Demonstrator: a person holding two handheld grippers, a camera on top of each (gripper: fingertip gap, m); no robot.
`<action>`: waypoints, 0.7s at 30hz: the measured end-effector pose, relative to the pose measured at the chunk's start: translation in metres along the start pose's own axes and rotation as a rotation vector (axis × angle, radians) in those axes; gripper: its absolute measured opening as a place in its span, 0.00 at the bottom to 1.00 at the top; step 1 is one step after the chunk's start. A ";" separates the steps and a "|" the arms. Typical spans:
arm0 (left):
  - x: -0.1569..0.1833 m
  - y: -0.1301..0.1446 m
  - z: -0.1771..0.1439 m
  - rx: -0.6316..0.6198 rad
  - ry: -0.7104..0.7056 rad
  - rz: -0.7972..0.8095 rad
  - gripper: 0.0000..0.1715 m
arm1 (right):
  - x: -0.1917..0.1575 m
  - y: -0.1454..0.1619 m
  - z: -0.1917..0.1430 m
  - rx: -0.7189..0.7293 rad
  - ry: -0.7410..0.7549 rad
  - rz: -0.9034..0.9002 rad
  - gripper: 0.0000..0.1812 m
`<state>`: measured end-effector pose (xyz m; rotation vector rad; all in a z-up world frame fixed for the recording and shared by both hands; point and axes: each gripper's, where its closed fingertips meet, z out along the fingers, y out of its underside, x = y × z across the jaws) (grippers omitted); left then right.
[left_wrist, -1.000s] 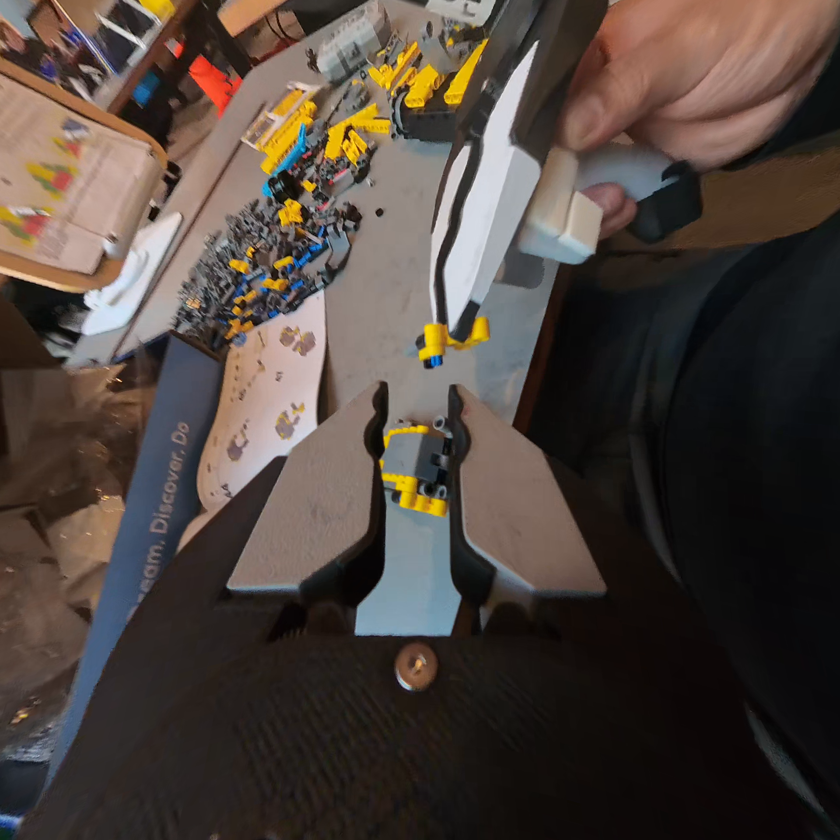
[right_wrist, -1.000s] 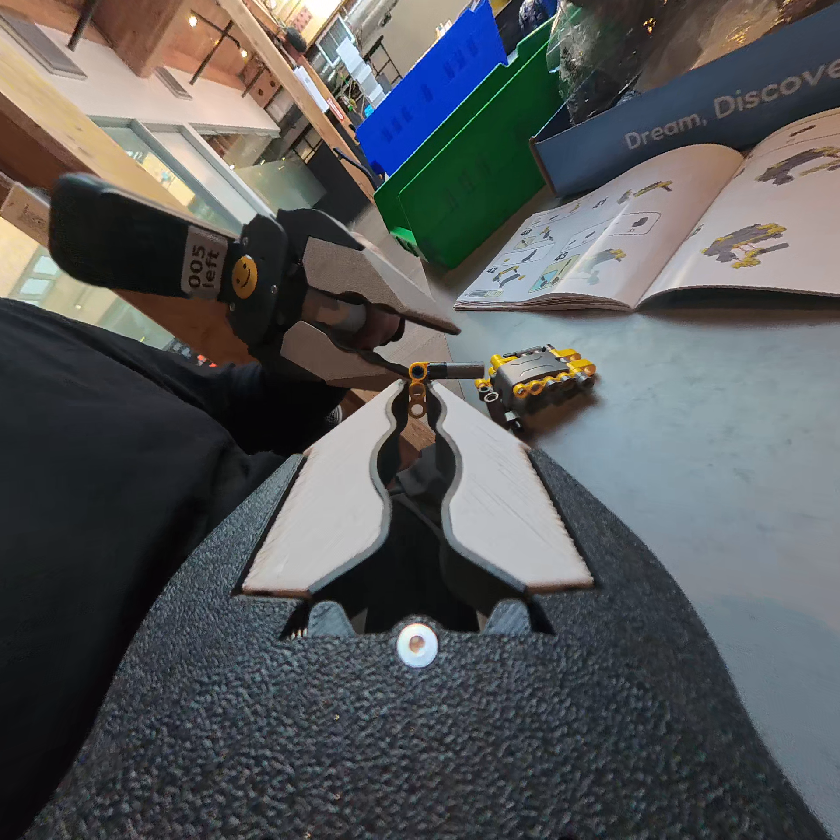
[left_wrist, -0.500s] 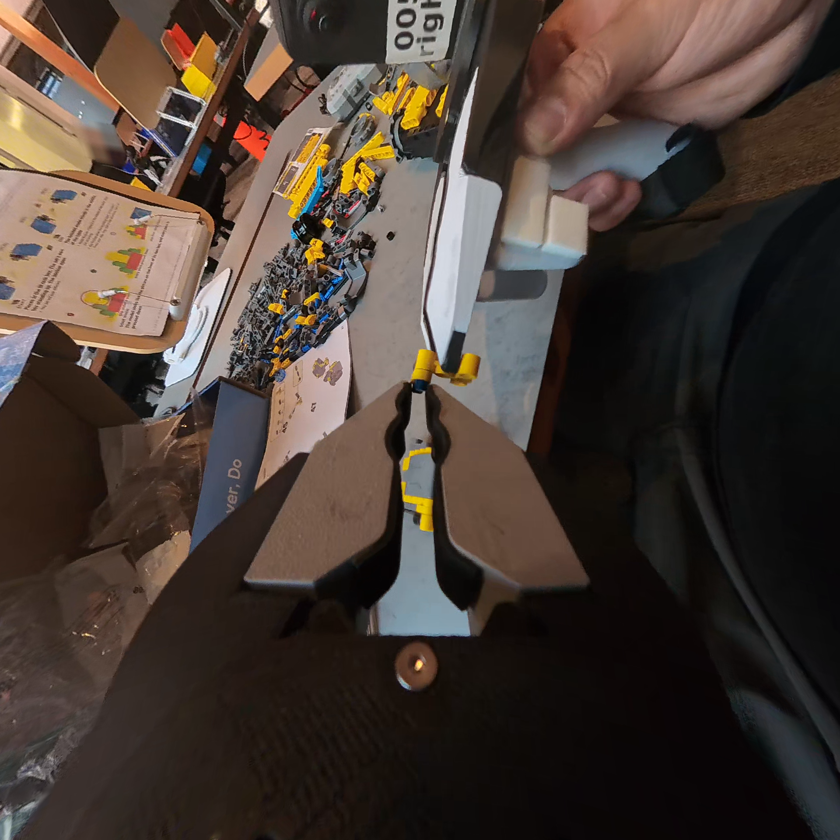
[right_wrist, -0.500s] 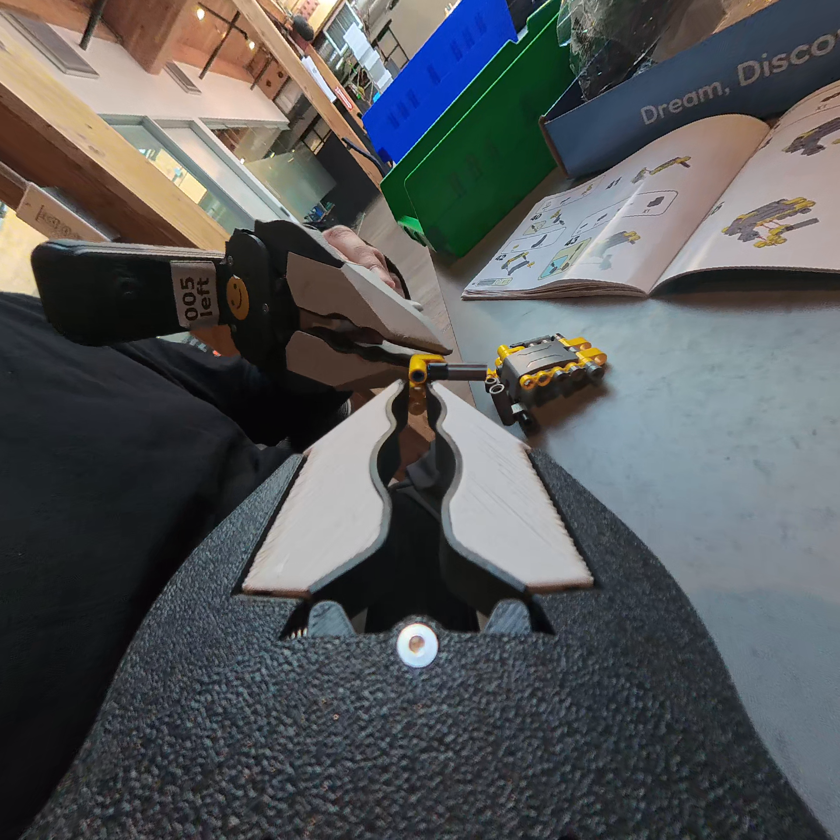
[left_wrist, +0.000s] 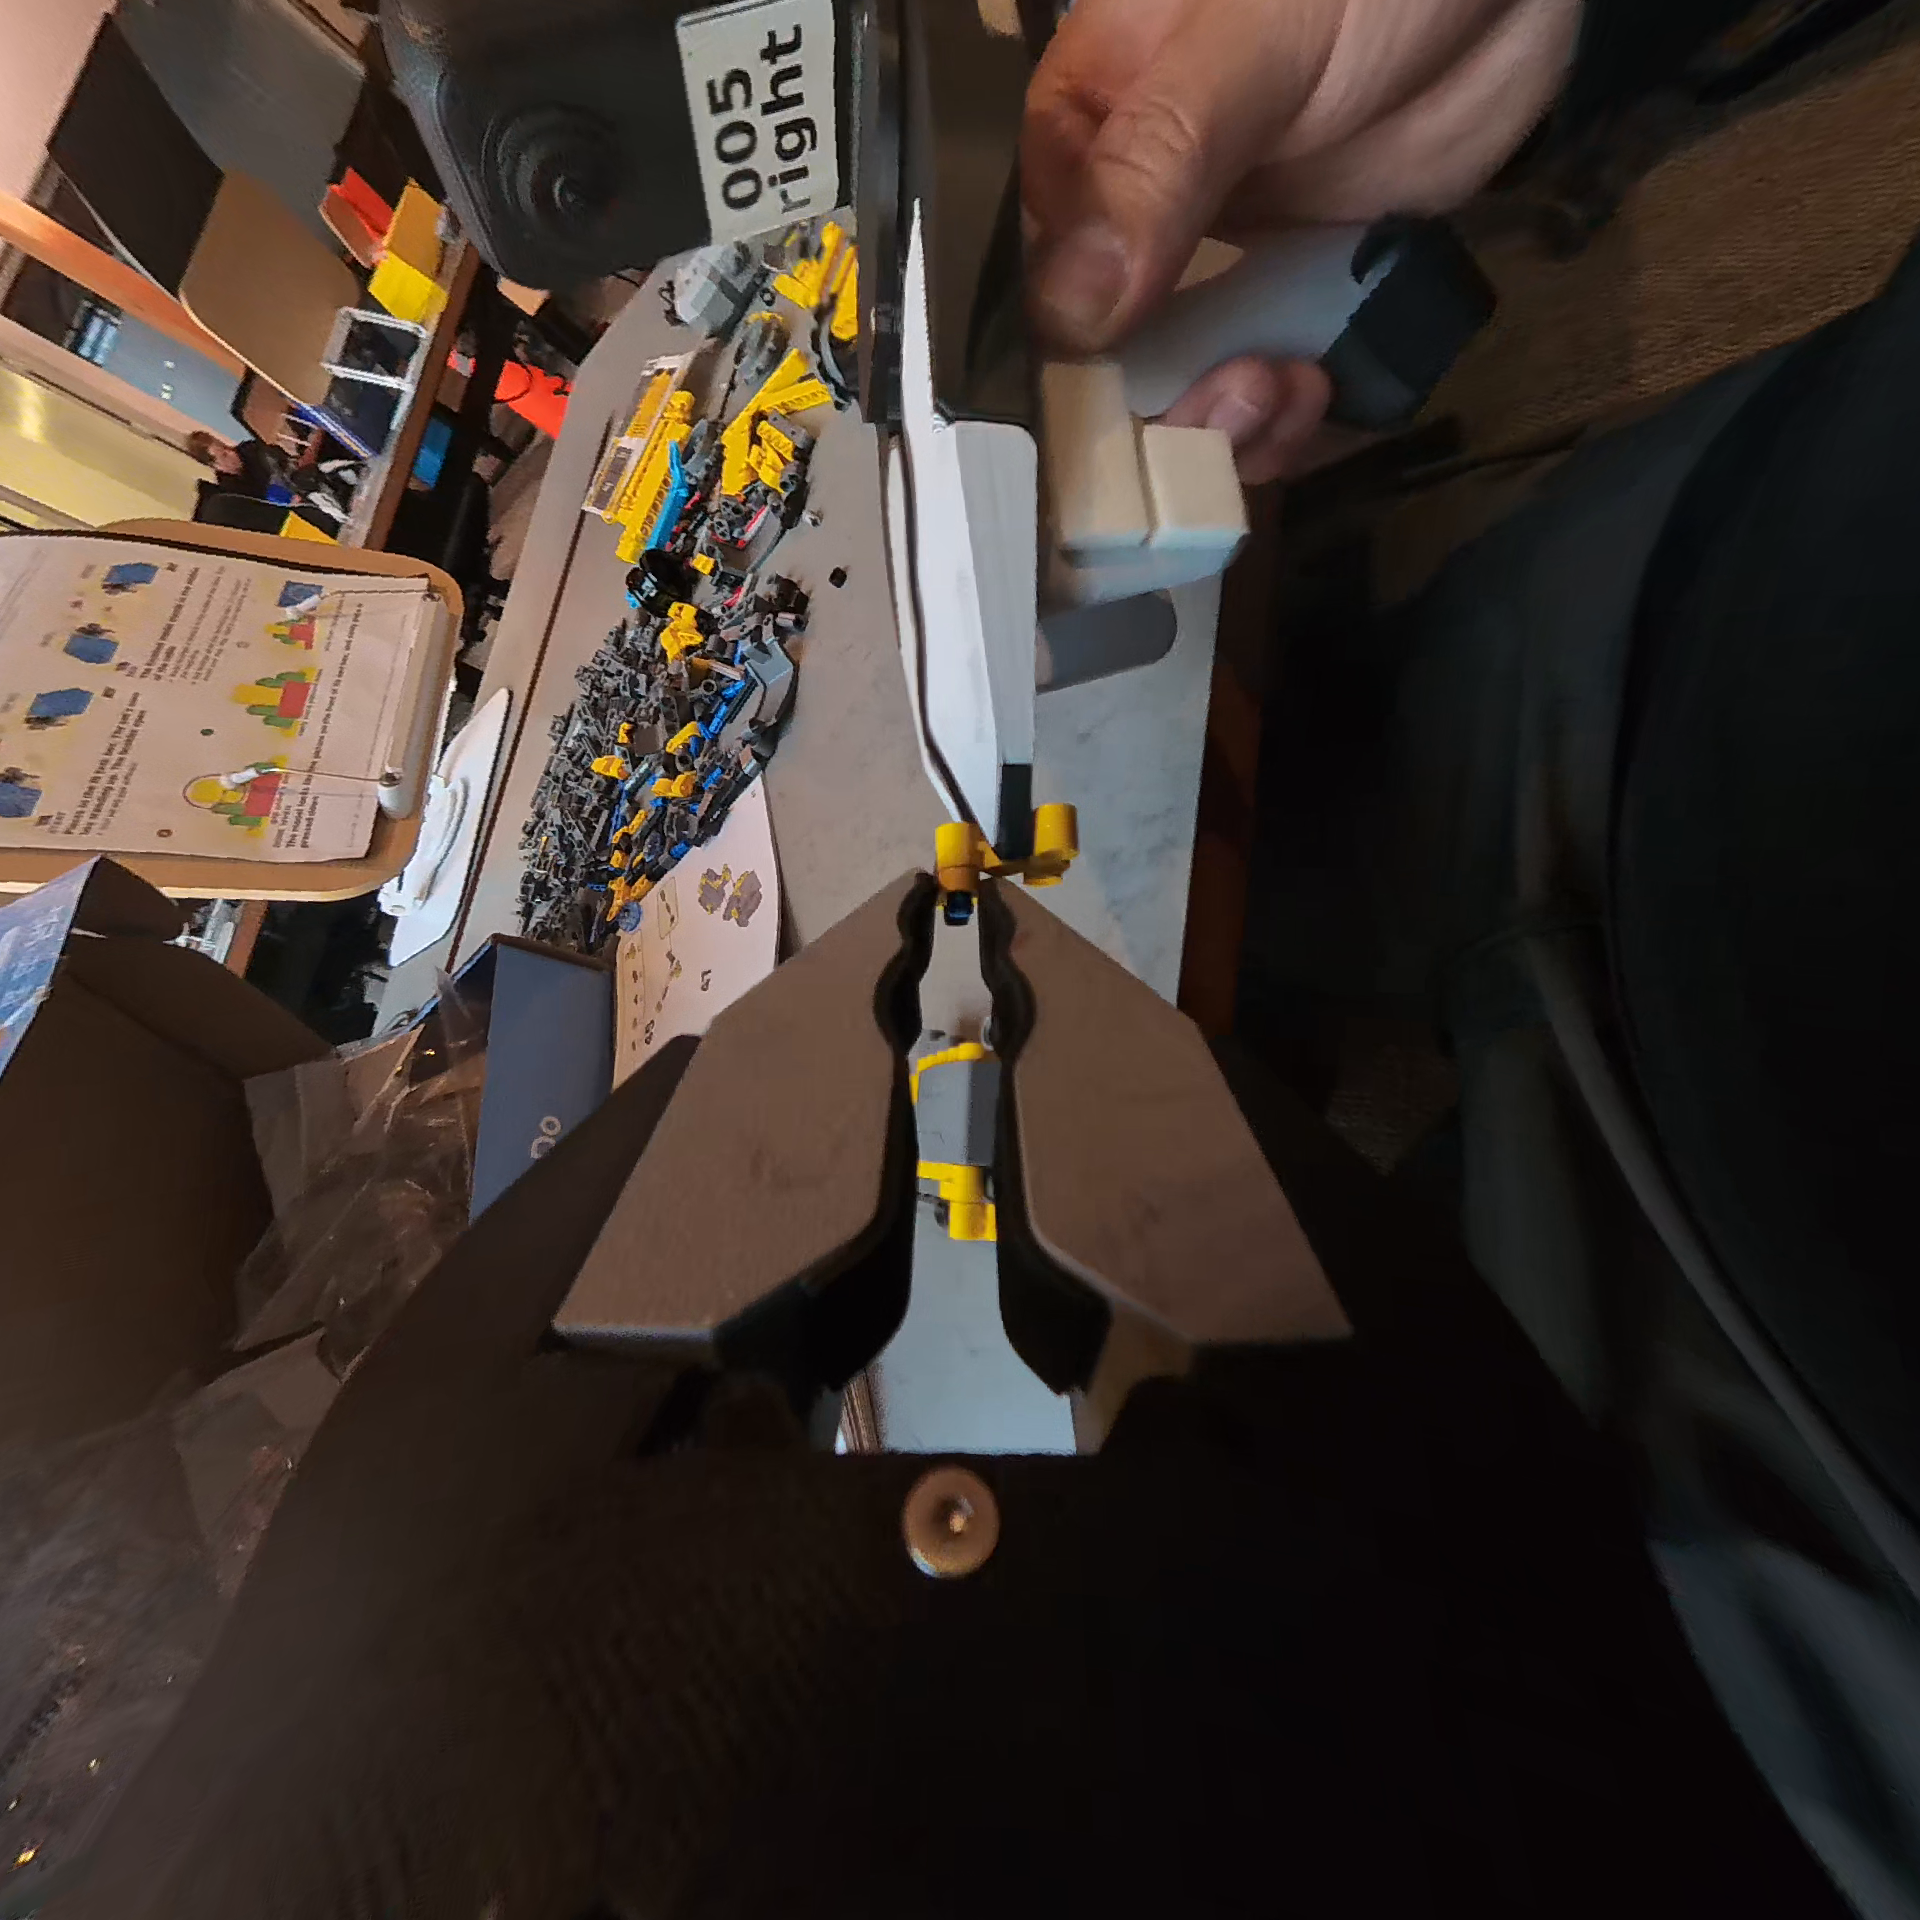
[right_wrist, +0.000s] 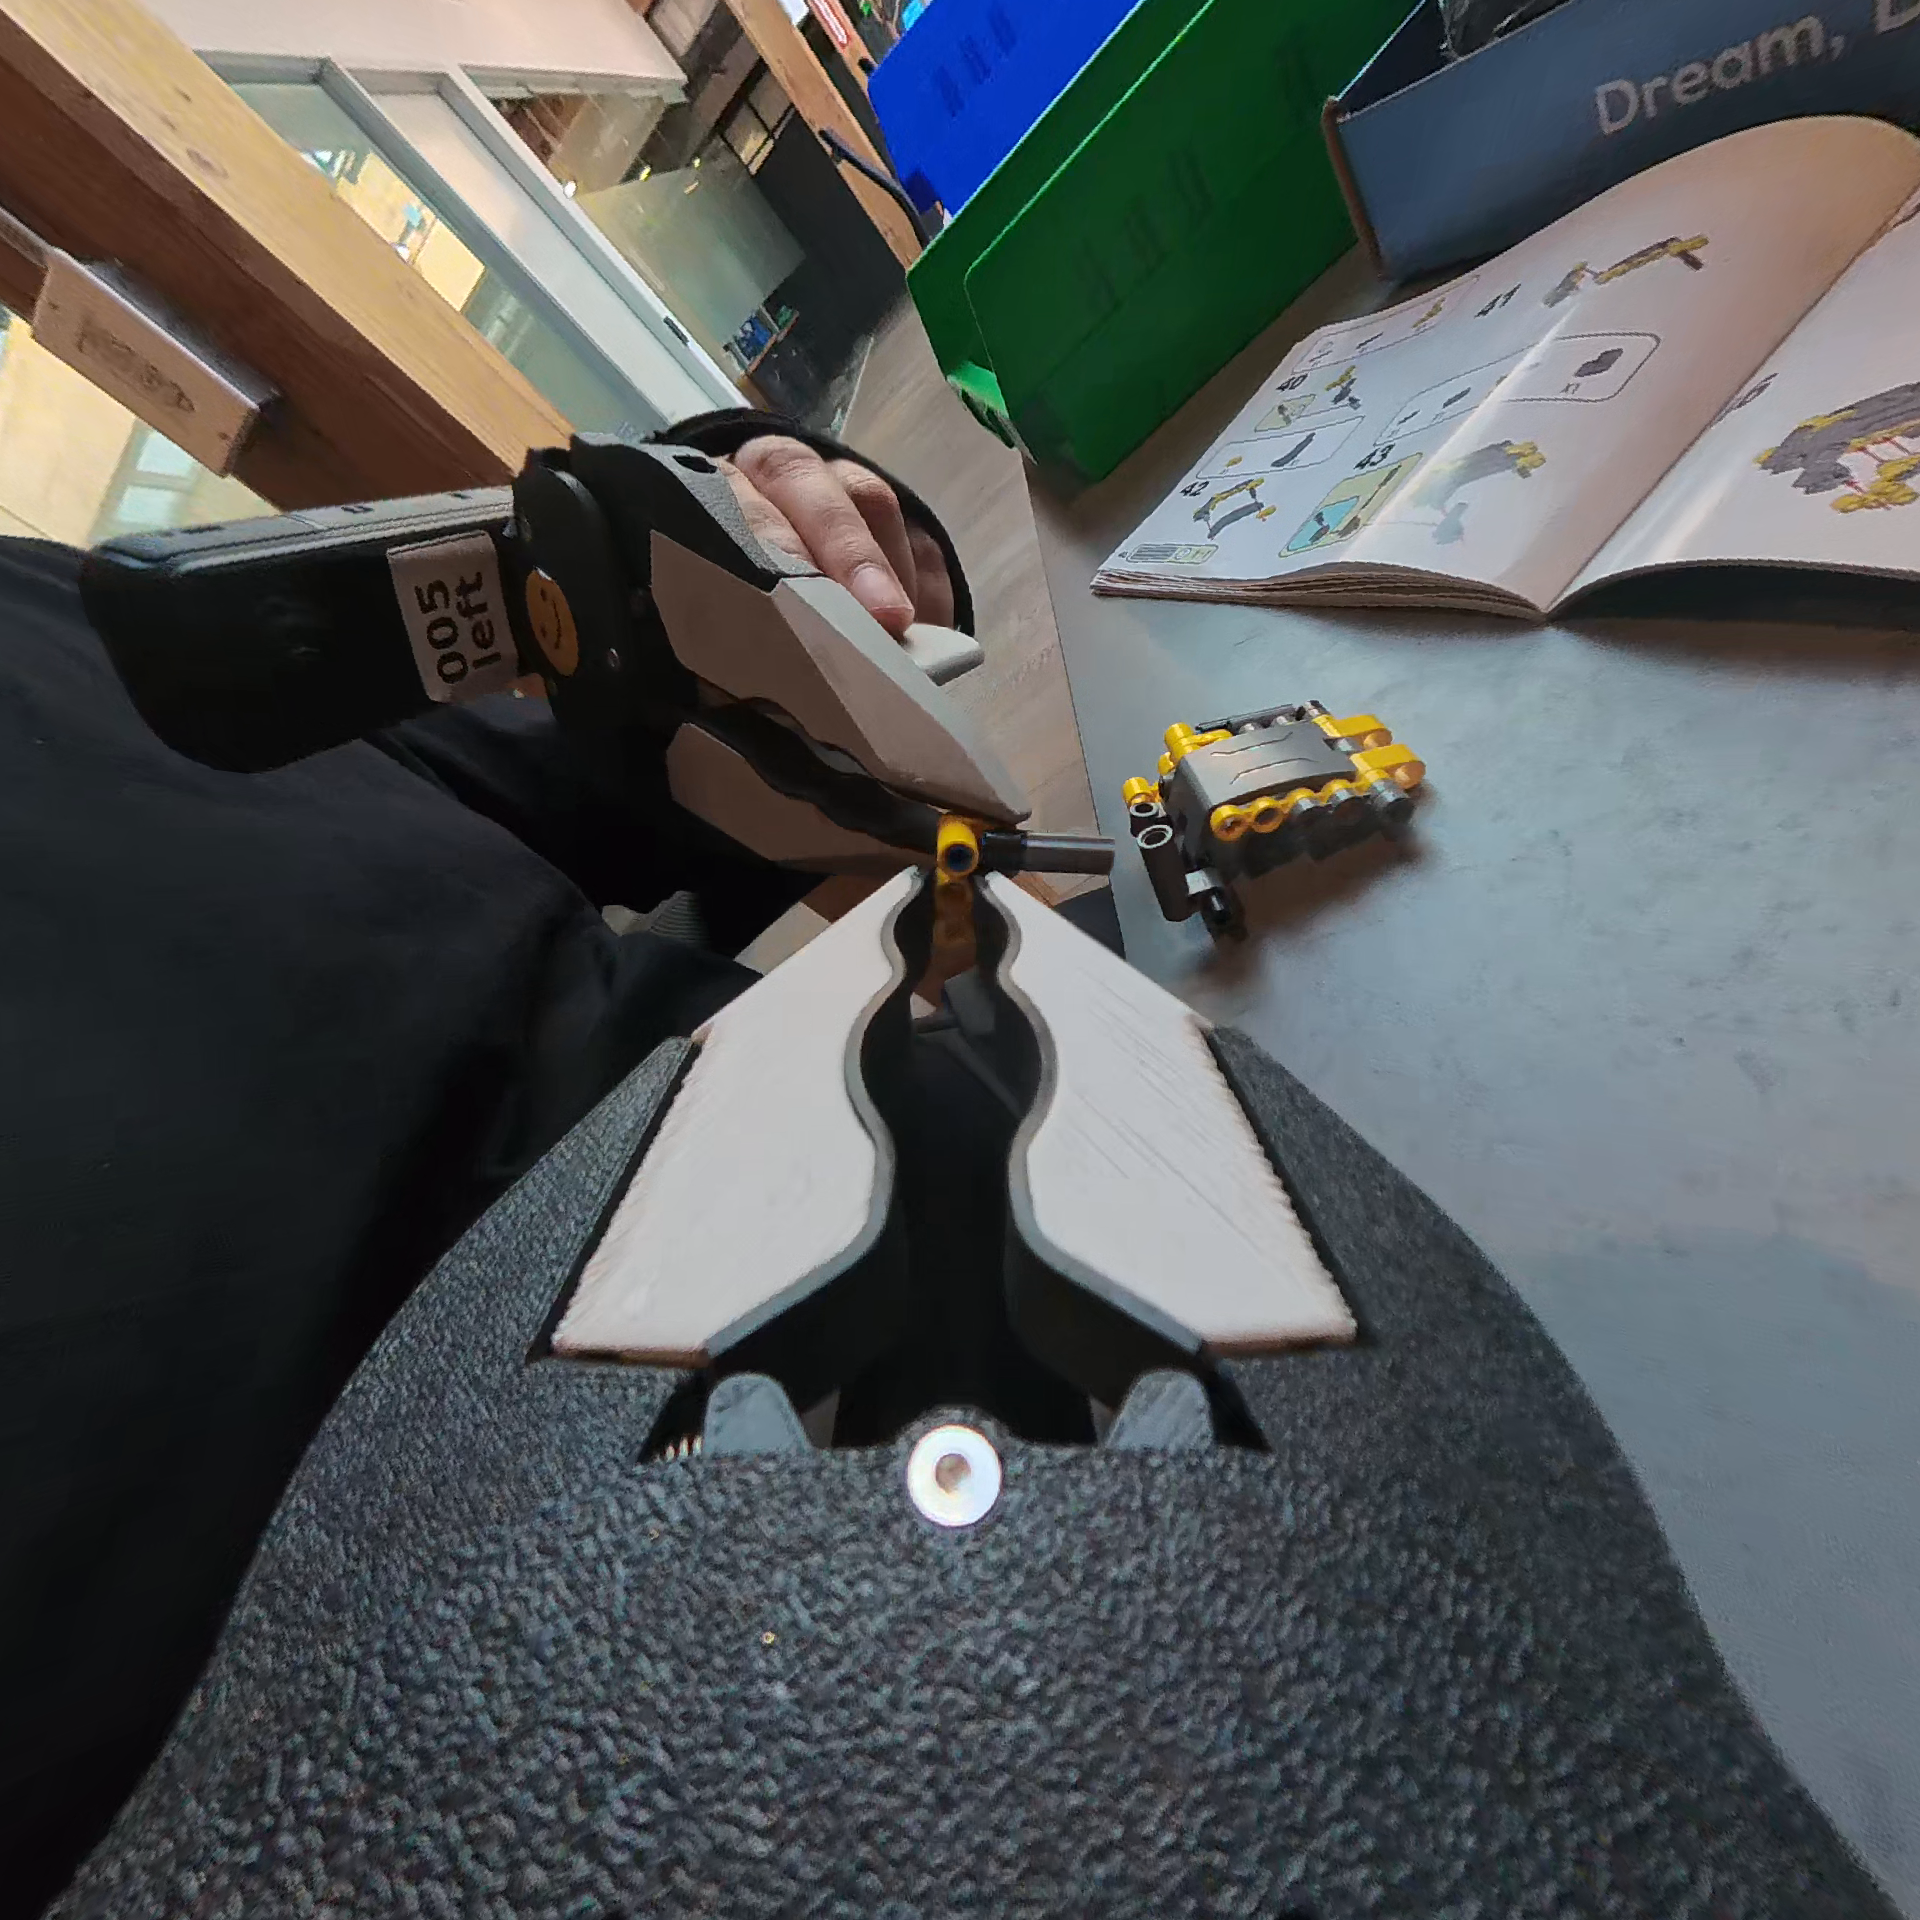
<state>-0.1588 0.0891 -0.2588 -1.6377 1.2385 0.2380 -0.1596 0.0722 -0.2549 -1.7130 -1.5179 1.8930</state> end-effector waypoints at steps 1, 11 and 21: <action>-0.001 0.000 0.000 0.004 -0.013 0.001 0.03 | 0.000 -0.001 -0.002 -0.001 0.006 -0.009 0.04; -0.011 -0.009 -0.005 0.062 -0.188 0.115 0.03 | -0.003 -0.009 -0.014 0.030 0.053 -0.084 0.13; -0.020 -0.028 -0.020 0.222 -0.259 0.126 0.03 | -0.022 -0.005 -0.011 0.041 -0.159 0.035 0.19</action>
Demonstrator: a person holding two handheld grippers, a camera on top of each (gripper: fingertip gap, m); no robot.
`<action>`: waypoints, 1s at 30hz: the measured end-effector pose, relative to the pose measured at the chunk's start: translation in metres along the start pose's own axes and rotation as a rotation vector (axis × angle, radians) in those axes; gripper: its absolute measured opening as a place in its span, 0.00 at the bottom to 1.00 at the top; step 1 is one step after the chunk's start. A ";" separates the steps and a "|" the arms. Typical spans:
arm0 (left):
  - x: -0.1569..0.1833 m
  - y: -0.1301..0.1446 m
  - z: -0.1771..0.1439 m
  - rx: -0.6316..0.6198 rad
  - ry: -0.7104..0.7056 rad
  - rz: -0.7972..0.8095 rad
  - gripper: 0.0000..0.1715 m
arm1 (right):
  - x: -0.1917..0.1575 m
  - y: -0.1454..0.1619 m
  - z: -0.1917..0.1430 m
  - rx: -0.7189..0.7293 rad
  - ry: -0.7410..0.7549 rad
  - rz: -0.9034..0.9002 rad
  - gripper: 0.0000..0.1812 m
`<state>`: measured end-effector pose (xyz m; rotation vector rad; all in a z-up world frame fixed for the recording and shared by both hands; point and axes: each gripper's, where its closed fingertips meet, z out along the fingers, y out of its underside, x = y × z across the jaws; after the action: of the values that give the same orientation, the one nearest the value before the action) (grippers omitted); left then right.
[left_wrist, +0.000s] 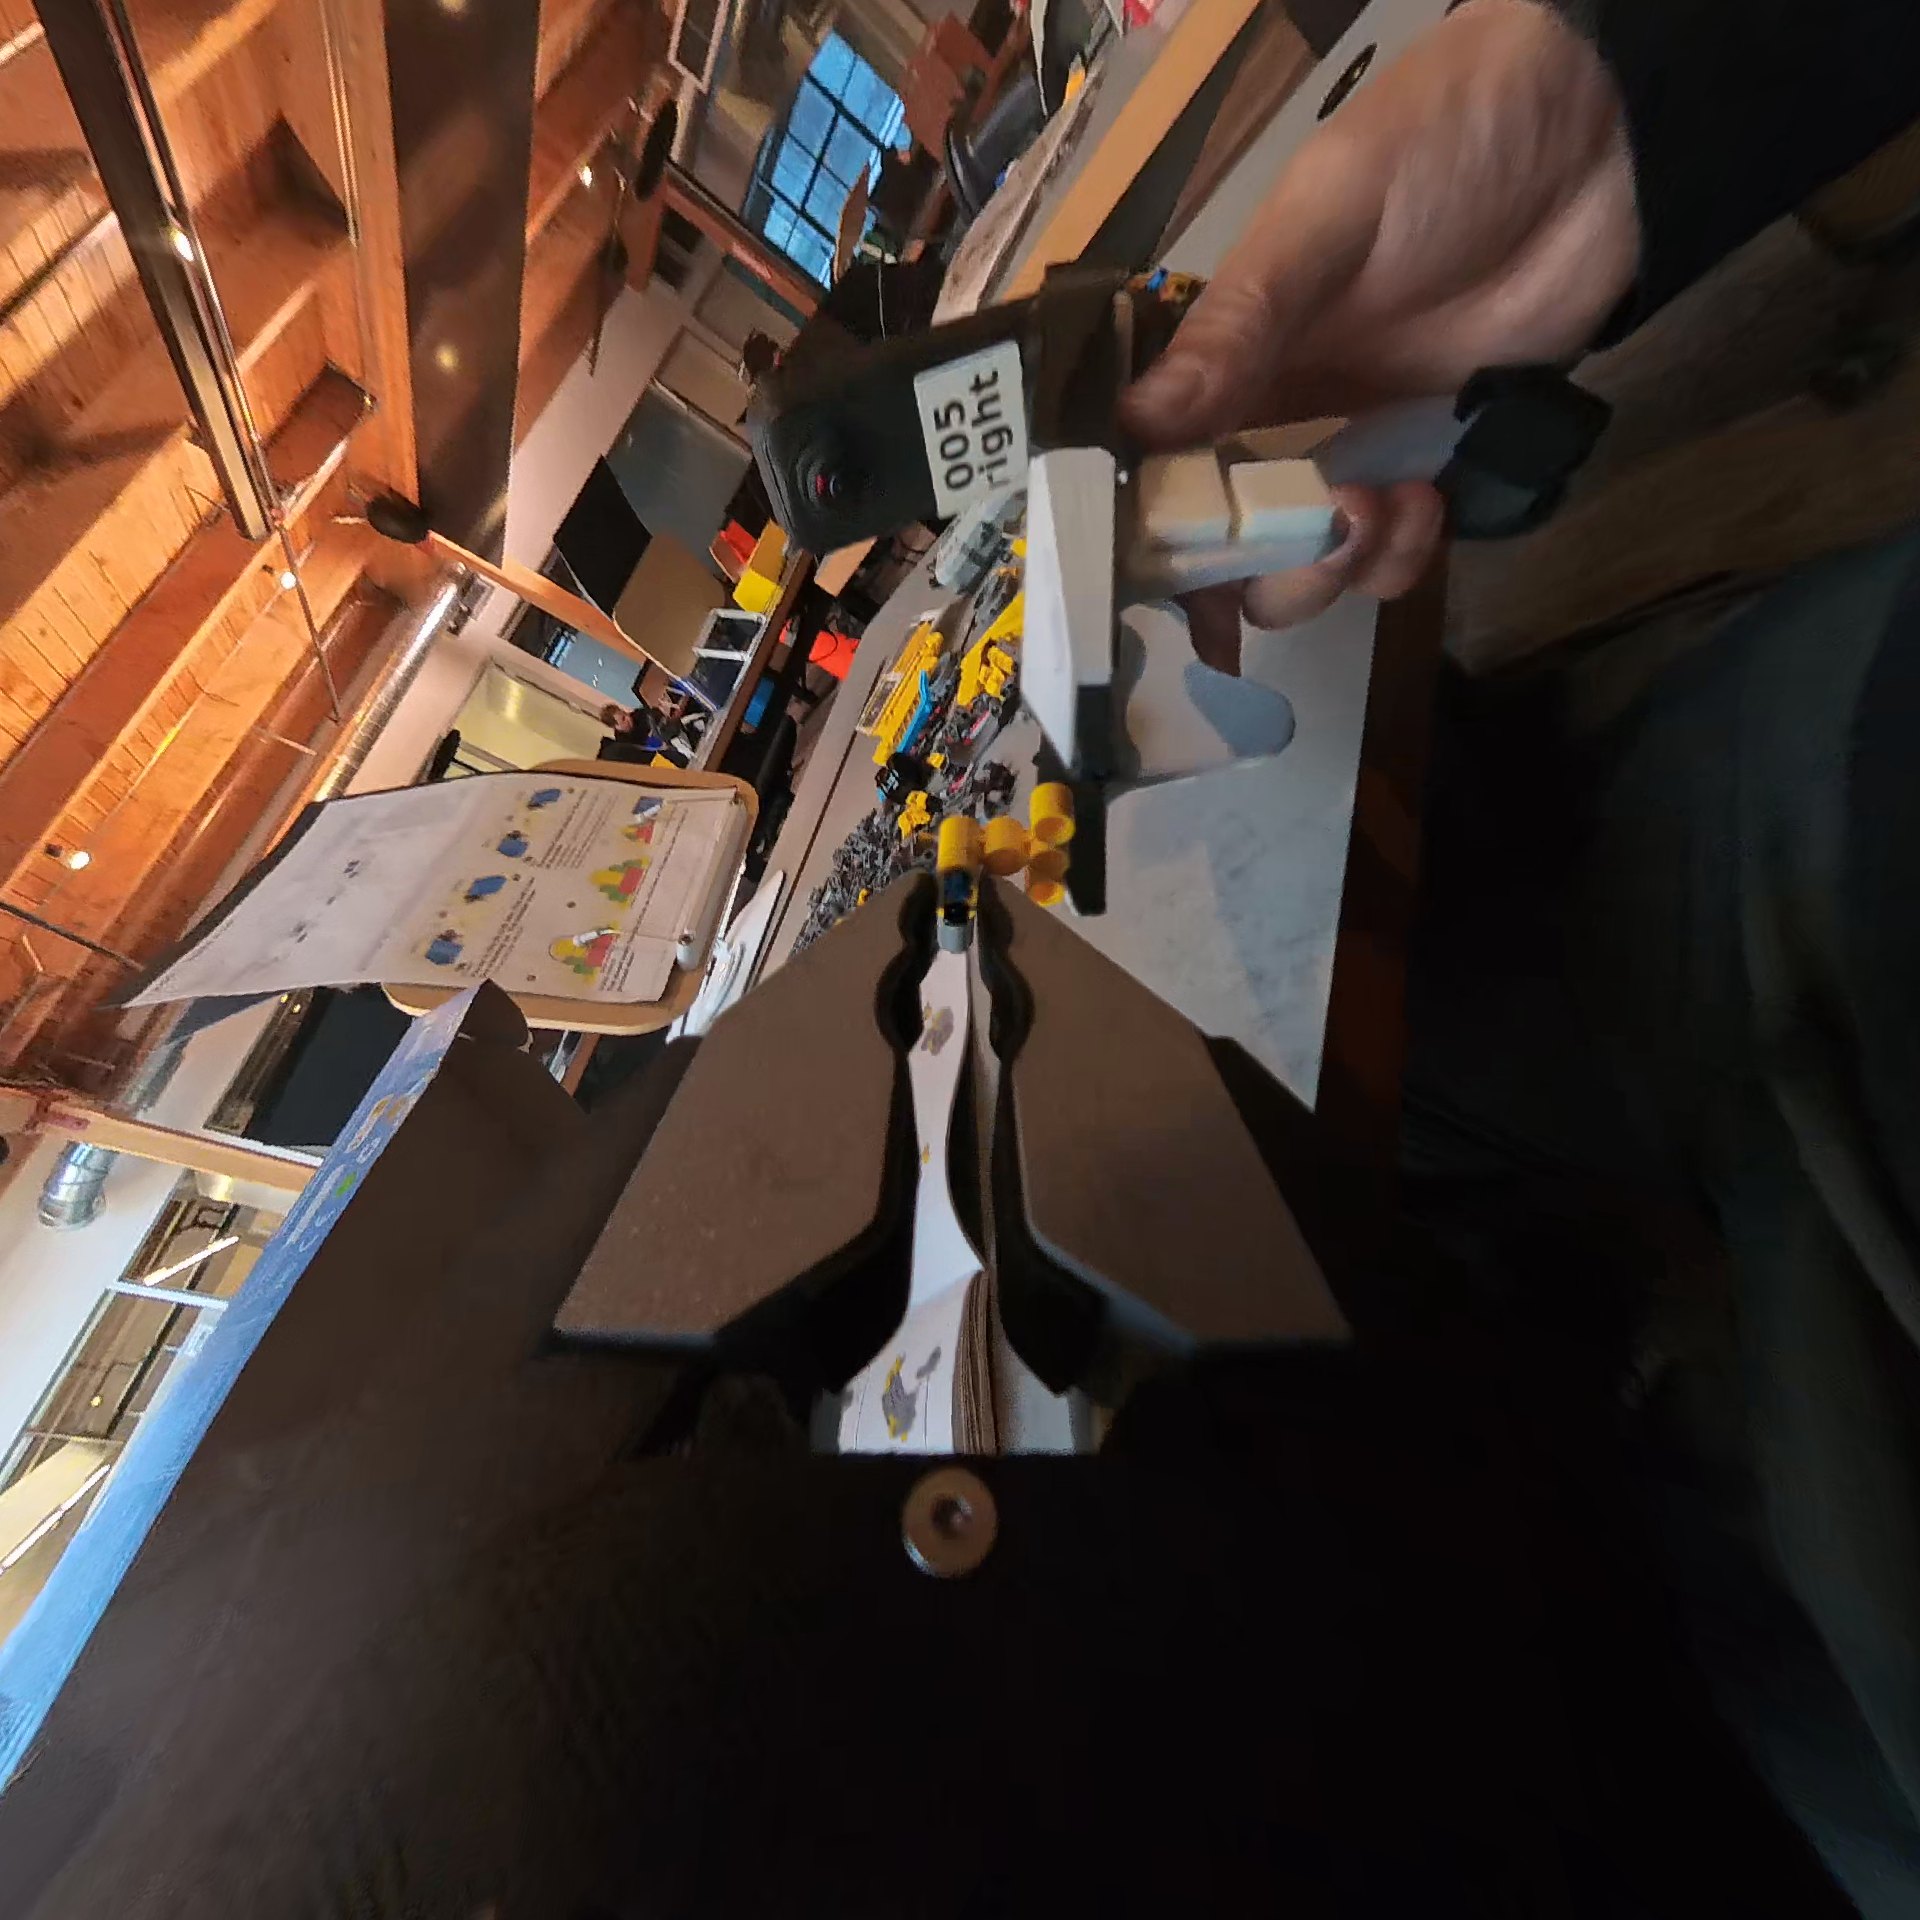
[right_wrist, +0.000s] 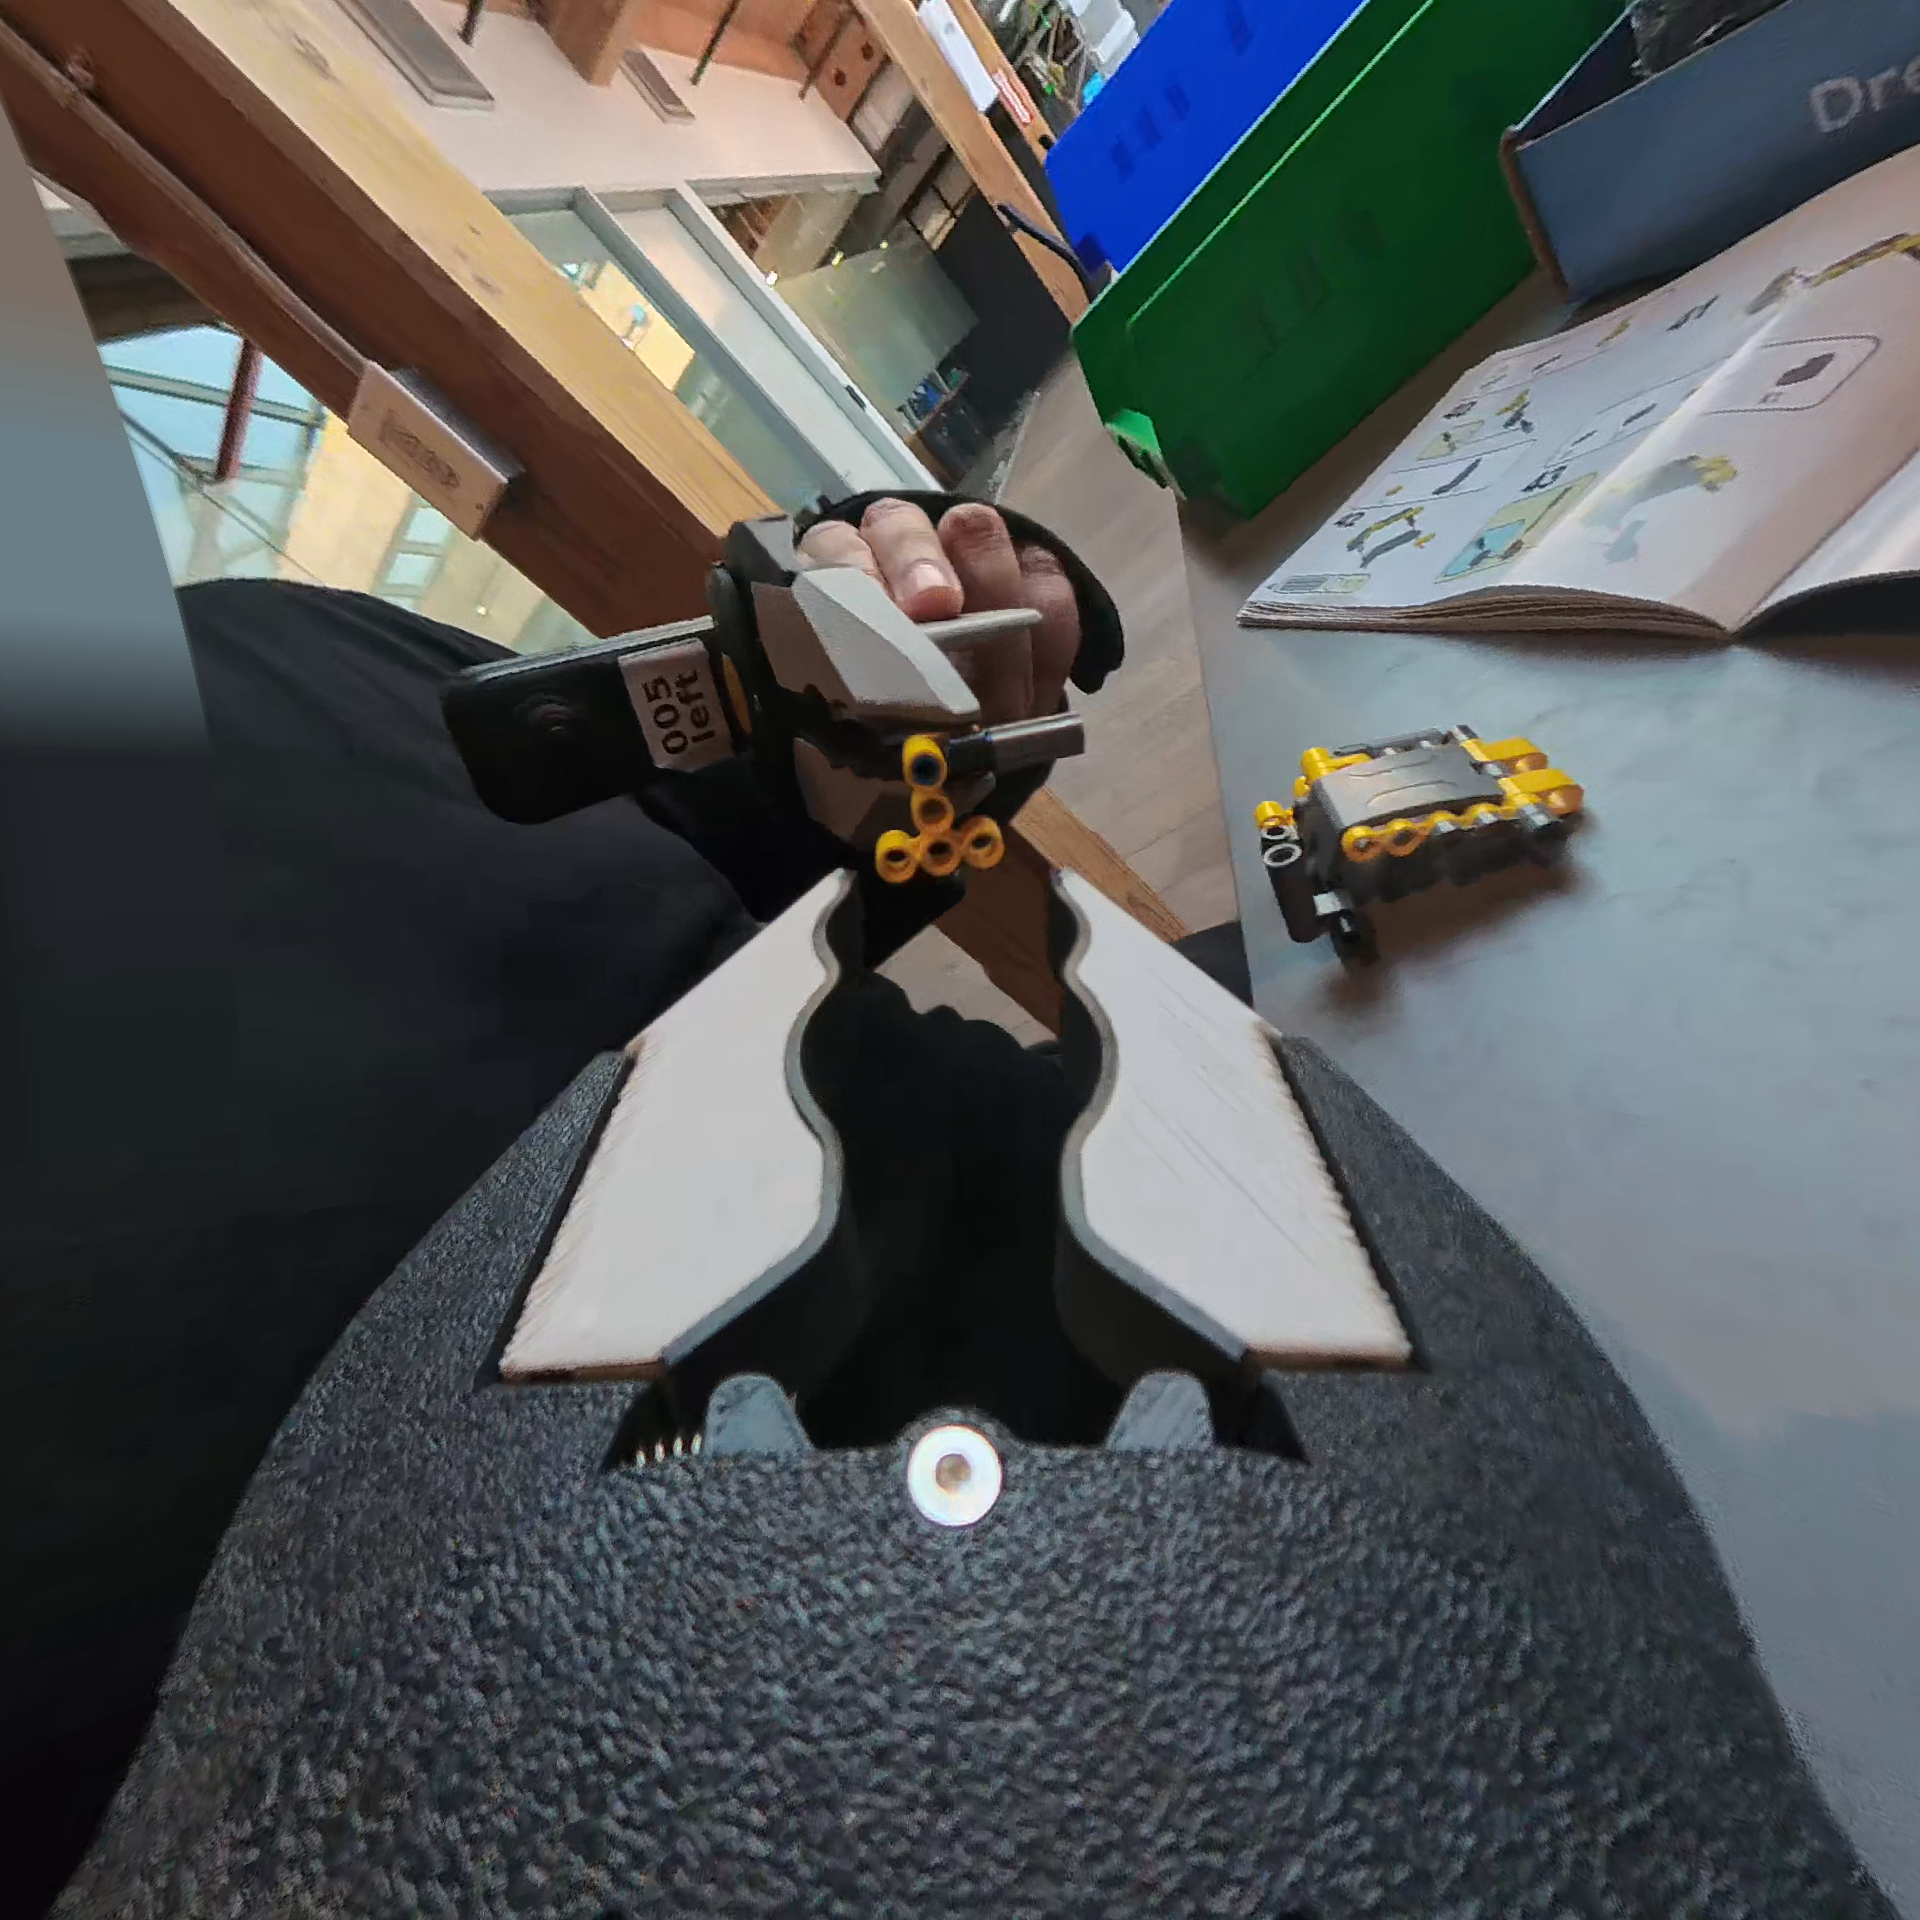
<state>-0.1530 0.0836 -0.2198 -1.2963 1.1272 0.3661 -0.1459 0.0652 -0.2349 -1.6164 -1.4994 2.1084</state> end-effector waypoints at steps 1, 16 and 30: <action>-0.001 -0.002 -0.001 0.014 -0.003 -0.006 0.03 | -0.002 -0.002 0.001 0.005 -0.015 0.006 0.18; 0.003 -0.007 -0.002 0.060 0.004 0.003 0.03 | -0.008 0.000 0.008 -0.072 0.076 -0.175 0.13; 0.029 0.074 -0.002 -0.262 0.395 -0.415 0.44 | 0.042 0.001 -0.003 0.003 0.336 -0.150 0.13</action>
<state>-0.1972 0.0937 -0.2850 -1.8473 1.1198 -0.0599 -0.1613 0.0906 -0.2643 -1.6936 -1.4521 1.6614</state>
